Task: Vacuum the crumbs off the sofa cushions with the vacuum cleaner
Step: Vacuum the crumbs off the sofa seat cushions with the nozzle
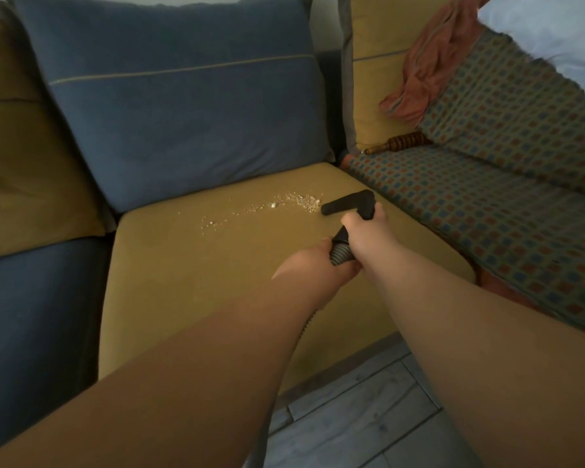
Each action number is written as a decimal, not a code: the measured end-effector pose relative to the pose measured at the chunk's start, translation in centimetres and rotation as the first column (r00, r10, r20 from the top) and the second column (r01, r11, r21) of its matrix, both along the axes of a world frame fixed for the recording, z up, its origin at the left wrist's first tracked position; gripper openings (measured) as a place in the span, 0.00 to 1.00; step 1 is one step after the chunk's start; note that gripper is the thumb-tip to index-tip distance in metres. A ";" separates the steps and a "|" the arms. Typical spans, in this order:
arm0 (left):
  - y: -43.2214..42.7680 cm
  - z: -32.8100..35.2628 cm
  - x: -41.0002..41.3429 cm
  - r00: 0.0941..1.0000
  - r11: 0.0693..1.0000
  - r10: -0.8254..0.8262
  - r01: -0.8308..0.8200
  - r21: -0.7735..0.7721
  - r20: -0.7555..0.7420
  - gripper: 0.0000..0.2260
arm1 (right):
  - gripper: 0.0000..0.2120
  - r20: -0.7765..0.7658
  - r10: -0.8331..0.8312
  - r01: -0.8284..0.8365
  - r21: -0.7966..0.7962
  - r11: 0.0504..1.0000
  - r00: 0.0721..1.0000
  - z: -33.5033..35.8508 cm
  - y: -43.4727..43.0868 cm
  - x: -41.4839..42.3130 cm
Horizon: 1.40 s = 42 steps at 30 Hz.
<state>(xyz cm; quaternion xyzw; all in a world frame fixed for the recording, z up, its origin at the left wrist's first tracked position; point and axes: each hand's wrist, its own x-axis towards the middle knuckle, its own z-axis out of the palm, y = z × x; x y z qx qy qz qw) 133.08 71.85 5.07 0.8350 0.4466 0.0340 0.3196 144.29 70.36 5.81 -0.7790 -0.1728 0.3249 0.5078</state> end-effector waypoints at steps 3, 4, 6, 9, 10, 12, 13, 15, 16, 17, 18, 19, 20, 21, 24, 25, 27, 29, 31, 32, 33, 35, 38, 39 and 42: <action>0.4 0.3 -0.8 1.000 1.000 0.007 -0.006 0.015 -0.017 0.25 | 0.34 -0.023 0.010 -0.010 0.001 1.000 1.000 0.0 0.6 -0.6; 0.5 0.4 -1.1 1.000 1.000 0.012 -0.011 0.016 -0.022 0.23 | 0.34 -0.031 0.016 -0.016 0.001 1.000 0.999 0.0 0.7 -0.8; 0.6 0.5 -1.6 0.999 1.000 0.019 -0.019 0.018 -0.031 0.21 | 0.33 -0.040 0.031 -0.032 -0.010 0.999 0.999 0.1 0.9 -1.3; 0.5 0.7 -2.1 0.999 0.999 0.029 -0.028 0.020 -0.028 0.20 | 0.33 -0.056 0.035 -0.035 -0.003 0.999 0.998 0.1 0.8 -1.6; 0.5 0.8 -2.1 0.999 0.999 0.027 -0.027 0.019 -0.024 0.21 | 0.33 -0.054 0.029 -0.029 -0.001 1.000 0.998 0.1 0.7 -1.6; 0.2 0.7 -1.7 1.000 1.000 0.018 -0.018 0.005 -0.013 0.24 | 0.32 -0.036 0.010 -0.010 -0.007 1.000 0.999 0.0 0.4 -1.4; 0.1 0.6 -1.4 1.000 1.000 0.013 -0.013 -0.005 -0.011 0.26 | 0.32 -0.020 -0.004 0.004 -0.006 1.000 1.000 -0.1 0.2 -1.2; -0.2 0.4 -0.7 1.000 1.000 -0.001 0.001 -0.022 -0.006 0.27 | 0.32 0.012 -0.037 0.037 0.001 0.999 0.999 -0.4 0.0 -0.5; -0.3 0.3 -0.3 1.000 1.000 -0.013 0.013 -0.023 -0.004 0.27 | 0.32 0.019 -0.053 0.052 0.004 0.999 0.998 -0.6 -0.2 -0.1; -0.4 0.3 0.1 1.000 0.999 -0.025 0.025 -0.023 -0.003 0.27 | 0.32 0.020 -0.063 0.063 0.008 0.998 0.998 -0.7 -0.3 0.3; -0.3 0.3 0.5 0.999 0.999 -0.033 0.033 -0.025 -0.003 0.27 | 0.33 0.019 -0.067 0.067 0.008 0.998 0.998 -0.8 -0.3 0.7; -0.3 0.2 0.8 0.999 0.999 -0.038 0.038 -0.031 -0.001 0.28 | 0.33 0.020 -0.064 0.064 0.004 0.998 0.998 -0.9 -0.3 1.0; -0.1 0.2 1.0 0.999 0.999 -0.040 0.040 -0.037 0.002 0.28 | 0.33 0.020 -0.058 0.058 -0.005 0.998 0.998 -0.9 -0.1 1.2; 0.1 0.2 1.1 0.999 0.998 -0.039 0.039 -0.041 0.004 0.28 | 0.33 0.019 -0.051 0.051 -0.012 0.999 0.999 -0.8 0.1 1.3; 0.8 0.1 1.2 1.000 0.999 -0.026 0.026 -0.035 0.001 0.28 | 0.34 0.005 -0.041 0.041 -0.017 0.999 0.999 -0.7 1.0 1.5; 1.1 0.1 1.1 1.000 0.999 -0.023 0.022 -0.031 -0.002 0.28 | 0.34 0.008 -0.036 0.036 -0.022 0.999 0.999 -0.6 1.3 1.5; 1.4 0.0 0.9 1.000 0.999 -0.012 0.012 -0.032 -0.003 0.28 | 0.34 0.022 -0.019 0.020 -0.037 0.999 1.000 -0.6 1.7 1.3; 1.6 -0.1 0.6 1.000 0.999 0.003 -0.003 -0.045 0.002 0.27 | 0.34 0.039 0.004 -0.003 -0.042 0.999 0.999 -0.7 1.9 1.0; 1.7 -0.3 0.3 1.000 0.999 0.019 -0.019 -0.050 0.003 0.26 | 0.33 0.044 0.021 -0.020 -0.027 0.999 0.999 -0.8 2.2 0.6; 1.7 -0.3 0.2 1.000 0.998 0.026 -0.026 -0.049 0.000 0.26 | 0.33 0.045 0.026 -0.025 -0.021 0.999 0.999 -0.9 2.3 0.5; 1.7 -0.3 0.0 0.999 0.998 0.033 -0.034 -0.046 -0.006 0.26 | 0.33 0.045 0.031 -0.031 -0.015 0.999 0.998 -0.9 2.5 0.3; 1.7 -0.3 -0.3 0.999 0.998 0.047 -0.048 -0.035 -0.023 0.26 | 0.33 0.041 0.045 -0.045 -0.002 0.999 0.998 -1.0 2.6 0.0; 1.8 -0.1 -1.0 0.997 0.998 0.060 -0.061 -0.024 -0.043 0.27 | 0.34 0.037 0.064 -0.064 -0.002 0.998 0.997 -1.0 2.9 -0.7; 1.8 -0.1 -1.3 0.997 0.998 0.065 -0.066 -0.022 -0.045 0.26 | 0.33 0.035 0.068 -0.068 -0.003 0.998 0.997 -1.0 2.9 -1.0; 1.7 -0.1 -2.0 0.996 0.997 0.072 -0.073 -0.009 -0.045 0.26 | 0.33 0.021 0.081 -0.081 -0.002 0.997 0.996 -1.0 3.1 -1.6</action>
